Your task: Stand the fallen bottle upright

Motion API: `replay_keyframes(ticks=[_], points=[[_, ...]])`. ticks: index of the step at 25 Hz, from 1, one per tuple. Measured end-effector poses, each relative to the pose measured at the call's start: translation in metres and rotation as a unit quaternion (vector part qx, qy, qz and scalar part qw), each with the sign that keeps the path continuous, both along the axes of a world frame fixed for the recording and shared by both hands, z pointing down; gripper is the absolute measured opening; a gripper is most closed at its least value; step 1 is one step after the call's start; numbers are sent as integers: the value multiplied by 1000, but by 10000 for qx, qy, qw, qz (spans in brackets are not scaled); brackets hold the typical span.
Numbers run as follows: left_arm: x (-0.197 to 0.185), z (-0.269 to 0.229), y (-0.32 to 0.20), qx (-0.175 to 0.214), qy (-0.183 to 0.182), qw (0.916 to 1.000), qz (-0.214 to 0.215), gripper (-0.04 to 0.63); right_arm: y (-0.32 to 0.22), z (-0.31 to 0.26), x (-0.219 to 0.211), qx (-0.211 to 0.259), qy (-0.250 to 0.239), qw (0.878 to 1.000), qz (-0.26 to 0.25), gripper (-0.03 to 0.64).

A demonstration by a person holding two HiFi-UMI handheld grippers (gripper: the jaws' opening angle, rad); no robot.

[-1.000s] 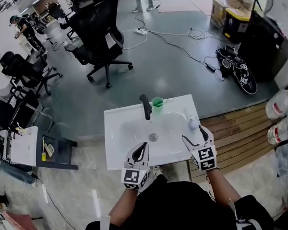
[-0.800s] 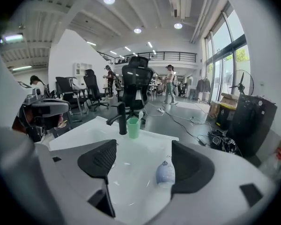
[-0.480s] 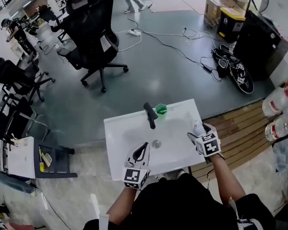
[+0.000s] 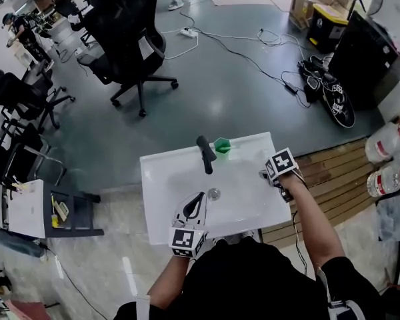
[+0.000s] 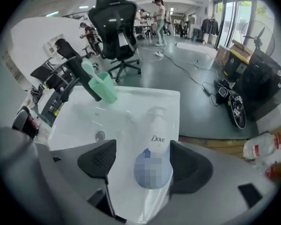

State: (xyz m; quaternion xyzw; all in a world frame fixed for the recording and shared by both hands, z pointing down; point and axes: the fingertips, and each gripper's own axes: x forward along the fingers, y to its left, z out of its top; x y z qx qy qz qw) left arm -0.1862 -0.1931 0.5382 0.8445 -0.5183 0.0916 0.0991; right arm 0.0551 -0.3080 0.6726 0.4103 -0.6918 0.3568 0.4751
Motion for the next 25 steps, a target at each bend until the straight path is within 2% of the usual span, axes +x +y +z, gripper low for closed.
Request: replay_keyframes(ticks=[6, 12, 20, 25], points=[[5, 6, -2, -90, -4, 9999, -135, 17, -14, 28, 9, -624, 131, 9979, 99, 357], [9, 14, -4, -163, -31, 9996, -217, 17, -24, 49, 11, -930, 304, 9952, 87, 341], [15, 16, -11, -165, -66, 9994, -298, 17, -32, 63, 13, -1072, 360, 9936, -43, 301], [16, 16, -9, -202, -80, 9993, -318, 17, -31, 62, 13, -952, 295, 9948, -216, 296]])
